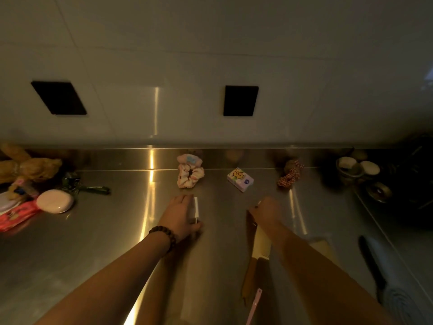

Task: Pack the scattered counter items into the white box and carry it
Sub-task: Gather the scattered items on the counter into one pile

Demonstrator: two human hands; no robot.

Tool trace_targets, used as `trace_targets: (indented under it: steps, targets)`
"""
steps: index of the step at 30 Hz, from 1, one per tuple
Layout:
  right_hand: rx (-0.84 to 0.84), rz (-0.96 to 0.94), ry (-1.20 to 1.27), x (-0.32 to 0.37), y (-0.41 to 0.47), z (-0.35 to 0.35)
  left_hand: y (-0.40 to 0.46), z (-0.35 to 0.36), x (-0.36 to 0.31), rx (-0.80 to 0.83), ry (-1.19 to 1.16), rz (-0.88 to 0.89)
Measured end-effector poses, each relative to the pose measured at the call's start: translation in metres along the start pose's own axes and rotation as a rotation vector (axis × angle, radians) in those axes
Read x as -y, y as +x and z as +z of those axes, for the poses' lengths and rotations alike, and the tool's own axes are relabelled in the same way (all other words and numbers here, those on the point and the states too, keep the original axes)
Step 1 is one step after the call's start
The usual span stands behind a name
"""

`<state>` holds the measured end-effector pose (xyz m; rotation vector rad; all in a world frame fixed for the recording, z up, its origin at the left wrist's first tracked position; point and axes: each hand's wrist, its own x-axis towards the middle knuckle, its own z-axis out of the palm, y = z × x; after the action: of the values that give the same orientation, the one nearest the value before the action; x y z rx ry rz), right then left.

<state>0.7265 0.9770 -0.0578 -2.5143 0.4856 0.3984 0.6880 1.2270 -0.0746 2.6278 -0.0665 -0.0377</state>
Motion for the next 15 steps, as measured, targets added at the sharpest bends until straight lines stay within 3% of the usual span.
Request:
trace_targets:
  steps: [3,10,15]
  targets:
    - [-0.090,-0.126,0.152,0.003,0.000,0.003,-0.005,-0.006,0.003,-0.031,0.002,0.005]
    - [-0.106,-0.463,0.622,0.046,-0.034,-0.001,-0.022,-0.037,0.003,-0.168,-0.016,-0.042]
    - [-0.015,-0.628,0.617,0.091,-0.064,0.021,-0.056,-0.070,0.023,-0.268,0.022,-0.114]
